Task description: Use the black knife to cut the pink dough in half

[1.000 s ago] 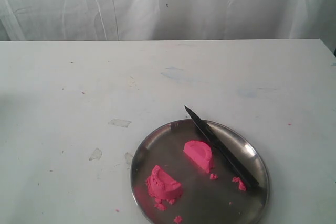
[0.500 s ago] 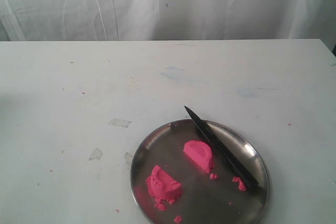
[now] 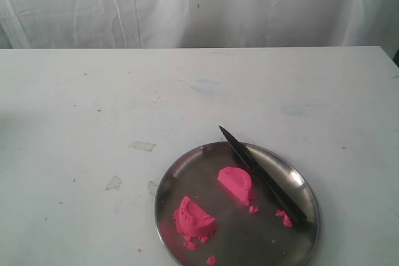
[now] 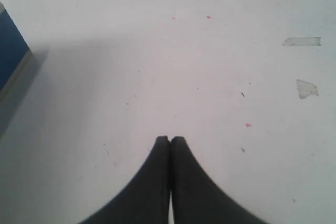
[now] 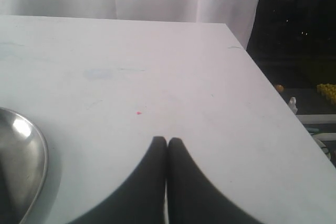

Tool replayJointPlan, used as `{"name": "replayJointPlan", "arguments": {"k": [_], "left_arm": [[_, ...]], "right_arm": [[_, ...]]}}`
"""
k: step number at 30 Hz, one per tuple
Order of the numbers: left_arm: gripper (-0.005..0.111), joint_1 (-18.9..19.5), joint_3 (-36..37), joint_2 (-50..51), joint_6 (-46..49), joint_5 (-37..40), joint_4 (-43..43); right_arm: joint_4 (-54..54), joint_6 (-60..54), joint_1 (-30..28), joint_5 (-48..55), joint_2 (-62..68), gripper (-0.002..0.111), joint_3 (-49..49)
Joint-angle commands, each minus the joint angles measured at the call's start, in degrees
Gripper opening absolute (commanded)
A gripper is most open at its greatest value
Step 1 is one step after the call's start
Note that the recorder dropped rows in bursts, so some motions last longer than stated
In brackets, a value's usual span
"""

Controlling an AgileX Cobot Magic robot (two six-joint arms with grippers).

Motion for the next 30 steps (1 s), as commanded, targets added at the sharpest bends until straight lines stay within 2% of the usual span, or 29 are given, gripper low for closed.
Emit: {"name": "replayJointPlan", "arguments": {"k": [1, 30], "left_arm": [[0.0, 2.0, 0.2, -0.3, 1.3, -1.9, -0.2], [0.0, 2.3, 0.2, -0.3, 1.3, -1.9, -0.2]], "right_arm": [[-0.1, 0.2, -0.1, -0.4, -0.3, 0.0, 0.1], [-0.1, 0.2, -0.1, -0.4, -0.3, 0.0, 0.1]]}}
